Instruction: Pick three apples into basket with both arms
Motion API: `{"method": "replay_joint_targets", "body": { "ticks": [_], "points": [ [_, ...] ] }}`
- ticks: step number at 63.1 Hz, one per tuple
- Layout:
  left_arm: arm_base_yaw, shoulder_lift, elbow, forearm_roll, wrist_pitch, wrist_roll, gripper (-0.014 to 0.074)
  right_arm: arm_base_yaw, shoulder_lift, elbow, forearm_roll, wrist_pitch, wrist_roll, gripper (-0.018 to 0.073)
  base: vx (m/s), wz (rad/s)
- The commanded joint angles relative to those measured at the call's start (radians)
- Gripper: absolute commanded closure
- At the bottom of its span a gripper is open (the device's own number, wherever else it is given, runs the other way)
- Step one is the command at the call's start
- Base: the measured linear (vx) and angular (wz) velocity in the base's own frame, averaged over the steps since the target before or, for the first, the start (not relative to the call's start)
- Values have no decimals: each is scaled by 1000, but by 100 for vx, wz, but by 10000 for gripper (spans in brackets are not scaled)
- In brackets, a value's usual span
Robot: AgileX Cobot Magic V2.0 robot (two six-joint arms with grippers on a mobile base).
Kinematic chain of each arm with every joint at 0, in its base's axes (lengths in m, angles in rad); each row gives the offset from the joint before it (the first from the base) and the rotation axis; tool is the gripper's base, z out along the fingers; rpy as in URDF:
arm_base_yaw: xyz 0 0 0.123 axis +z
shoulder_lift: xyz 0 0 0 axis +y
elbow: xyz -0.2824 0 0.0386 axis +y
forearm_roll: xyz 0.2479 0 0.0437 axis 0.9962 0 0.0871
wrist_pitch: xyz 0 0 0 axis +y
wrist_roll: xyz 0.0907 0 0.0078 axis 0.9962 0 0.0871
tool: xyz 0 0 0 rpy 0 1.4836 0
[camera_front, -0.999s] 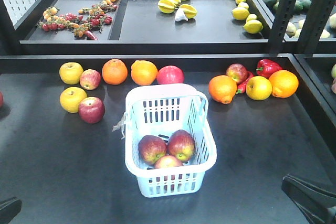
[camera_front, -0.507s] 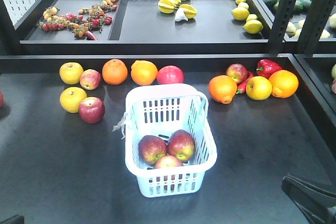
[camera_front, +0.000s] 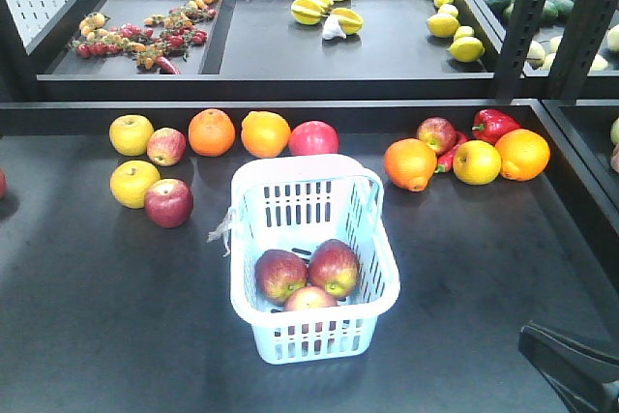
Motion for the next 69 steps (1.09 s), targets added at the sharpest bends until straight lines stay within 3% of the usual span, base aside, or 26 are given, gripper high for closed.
{"method": "replay_joint_targets", "body": {
  "ticks": [1, 11, 24, 41, 50, 62, 69],
  "points": [
    [79, -47, 27, 3, -46, -26, 604, -5, 4, -27, 15, -46, -3, 563, 0, 0],
    [168, -38, 27, 46, -53, -79, 604, -5, 4, -27, 15, -43, -3, 563, 0, 0],
    [183, -46, 27, 262, -62, -294, 604, -5, 4, -27, 15, -43, -3, 563, 0, 0],
    [203, -46, 27, 246, -64, -315, 604, -5, 4, -27, 15, -43, -3, 563, 0, 0],
    [235, -46, 27, 168, -81, -229, 604, -5, 4, -27, 15, -43, -3, 563, 0, 0],
    [261, -46, 27, -50, -90, 18, 604, -5, 4, -27, 15, -43, -3, 563, 0, 0],
    [263, -46, 27, -122, -131, 91, 604, -5, 4, -27, 15, -43, -3, 563, 0, 0]
  ]
}}
